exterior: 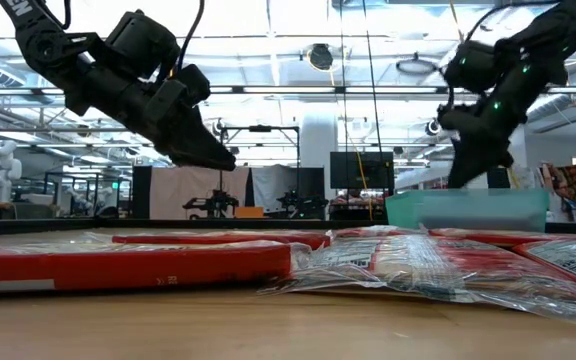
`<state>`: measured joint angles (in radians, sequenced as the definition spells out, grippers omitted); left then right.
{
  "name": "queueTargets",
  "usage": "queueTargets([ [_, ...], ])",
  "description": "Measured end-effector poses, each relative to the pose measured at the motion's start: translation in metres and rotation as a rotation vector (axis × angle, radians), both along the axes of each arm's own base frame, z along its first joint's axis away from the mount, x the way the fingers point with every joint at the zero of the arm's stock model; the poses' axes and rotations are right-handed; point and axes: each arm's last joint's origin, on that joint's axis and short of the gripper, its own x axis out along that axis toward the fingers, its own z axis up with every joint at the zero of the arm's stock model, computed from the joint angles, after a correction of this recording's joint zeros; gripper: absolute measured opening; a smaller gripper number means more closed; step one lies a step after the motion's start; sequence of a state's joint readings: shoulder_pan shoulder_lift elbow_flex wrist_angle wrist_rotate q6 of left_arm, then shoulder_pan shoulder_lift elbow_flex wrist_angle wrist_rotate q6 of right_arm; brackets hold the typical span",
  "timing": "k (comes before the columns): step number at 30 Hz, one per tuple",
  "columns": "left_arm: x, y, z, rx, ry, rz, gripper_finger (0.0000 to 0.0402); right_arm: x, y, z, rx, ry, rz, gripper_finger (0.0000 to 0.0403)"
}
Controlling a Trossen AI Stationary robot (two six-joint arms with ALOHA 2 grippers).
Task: Sort popcorn bags into baskets
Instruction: Put the red popcorn bag into the green bin
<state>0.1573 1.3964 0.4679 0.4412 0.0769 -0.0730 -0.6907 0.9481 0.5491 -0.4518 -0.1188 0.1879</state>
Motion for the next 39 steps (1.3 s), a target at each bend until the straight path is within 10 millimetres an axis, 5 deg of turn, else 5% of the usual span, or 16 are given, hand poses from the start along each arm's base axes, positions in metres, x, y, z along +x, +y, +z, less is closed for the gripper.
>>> queueTargets([
  [5, -0.001, -0.025, -0.006, -0.003, 0.07, -0.096, 0.0174, 0.02, 0.022, 0.018, -0.111, -0.184, 0.275, 0.004],
  [10, -0.002, -0.059, -0.013, 0.052, 0.118, -0.121, 0.0234, 0.043, 0.043, 0.03, -0.264, -0.298, 0.416, 0.004],
  [18, -0.013, -0.069, -0.024, 0.016, 0.268, -0.035, 0.0301, 0.071, 0.069, 0.027, -0.346, -0.358, 0.54, 0.004],
  [39, -0.008, -0.046, -0.054, 0.044, 0.408, -0.188, 0.0192, 0.121, 0.088, -0.013, -0.36, -0.404, 0.66, 0.004],
])
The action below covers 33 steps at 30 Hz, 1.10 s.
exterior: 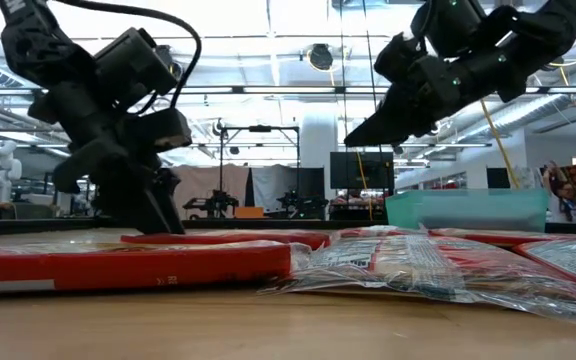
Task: Sort popcorn bags into baskets
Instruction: Put the red popcorn bag into the green bin
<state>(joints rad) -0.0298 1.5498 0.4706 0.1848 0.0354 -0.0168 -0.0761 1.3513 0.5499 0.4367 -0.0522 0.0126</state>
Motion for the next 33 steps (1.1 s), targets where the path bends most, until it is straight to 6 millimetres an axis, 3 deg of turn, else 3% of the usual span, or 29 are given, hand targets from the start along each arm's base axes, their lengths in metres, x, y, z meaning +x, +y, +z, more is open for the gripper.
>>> queueTargets([
  [3, 0.003, 0.0, -0.003, 0.021, -0.022, -0.057, 0.0146, 0.002, 0.0, -0.003, -0.003, -0.005, 0.001, 0.004],
  [9, 0.007, 0.004, 0.0, 0.079, -0.079, -0.117, 0.0014, 0.003, 0.0, -0.003, 0.006, -0.012, -0.004, 0.0041],
  [15, 0.005, 0.022, 0.016, 0.278, -0.132, -0.003, 0.0005, 0.007, -0.001, 0.006, 0.04, -0.114, -0.023, 0.0045],
  [20, 0.007, 0.034, 0.036, 0.363, -0.245, 0.034, 0.0003, 0.008, -0.006, 0.01, 0.1, -0.166, -0.09, 0.0085],
  [27, 0.008, 0.043, 0.056, 0.466, -0.373, 0.033, 0.0002, 0.014, -0.008, -0.006, 0.182, -0.124, -0.206, 0.0167],
  [33, 0.012, 0.05, 0.071, 0.547, -0.49, 0.07, 0.0001, 0.024, -0.009, -0.03, 0.226, -0.092, -0.208, 0.0206],
])
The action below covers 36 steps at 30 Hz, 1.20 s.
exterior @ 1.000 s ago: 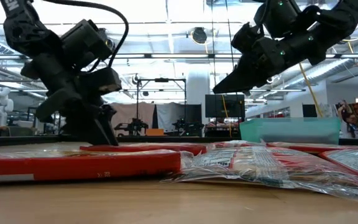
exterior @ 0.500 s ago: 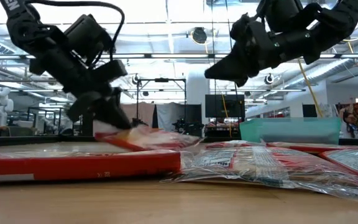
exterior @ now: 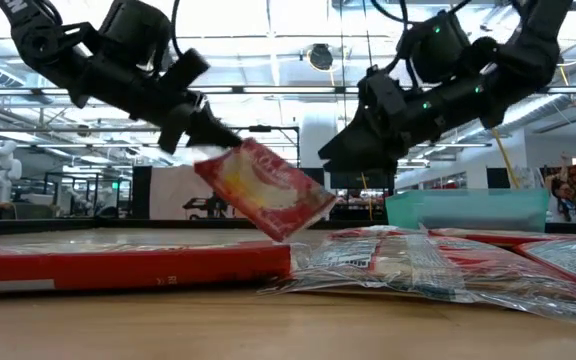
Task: Sort popcorn bags into baskets
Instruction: Put the red popcorn bag into the green bin
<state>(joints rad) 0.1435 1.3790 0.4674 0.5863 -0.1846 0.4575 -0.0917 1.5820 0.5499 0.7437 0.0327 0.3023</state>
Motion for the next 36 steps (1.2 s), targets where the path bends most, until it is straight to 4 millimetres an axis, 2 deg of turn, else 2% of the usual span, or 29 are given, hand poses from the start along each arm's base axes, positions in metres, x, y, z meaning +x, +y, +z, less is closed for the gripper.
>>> queueTargets([
  [9, 0.001, 0.002, 0.004, 0.094, -0.013, -0.035, 0.0001, 0.008, -0.003, -0.019, -0.082, -0.001, -0.032, 0.0215],
  [25, 0.004, -0.006, 0.009, 0.184, -0.043, -0.109, 0.0001, 0.008, -0.013, -0.019, -0.157, -0.013, -0.055, 0.0215],
  [36, 0.005, -0.004, 0.022, 0.267, -0.148, -0.175, 0.0001, 0.005, -0.028, -0.013, -0.144, -0.047, -0.034, 0.0215],
])
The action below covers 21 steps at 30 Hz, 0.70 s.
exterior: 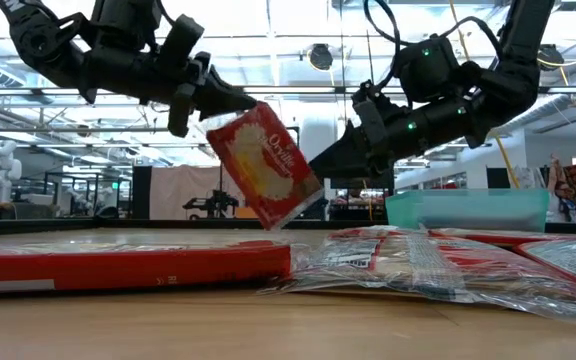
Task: Sort popcorn bags into baskets
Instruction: Put the red popcorn bag into the green bin
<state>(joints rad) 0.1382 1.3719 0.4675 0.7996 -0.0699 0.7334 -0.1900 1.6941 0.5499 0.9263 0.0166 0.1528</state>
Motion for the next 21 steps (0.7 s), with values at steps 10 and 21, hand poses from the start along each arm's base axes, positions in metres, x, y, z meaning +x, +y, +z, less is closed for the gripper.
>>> queueTargets([
  [10, -0.0001, 0.003, 0.0047, -0.031, -0.053, -0.09, 0.0001, 0.0006, -0.0004, 0.002, -0.028, -0.019, 0.045, 0.0215],
  [21, -0.0002, 0.0021, 0.0017, -0.052, -0.024, -0.127, 0.0001, 0.0, -0.0007, 0.009, -0.114, -0.036, 0.07, 0.0215],
])
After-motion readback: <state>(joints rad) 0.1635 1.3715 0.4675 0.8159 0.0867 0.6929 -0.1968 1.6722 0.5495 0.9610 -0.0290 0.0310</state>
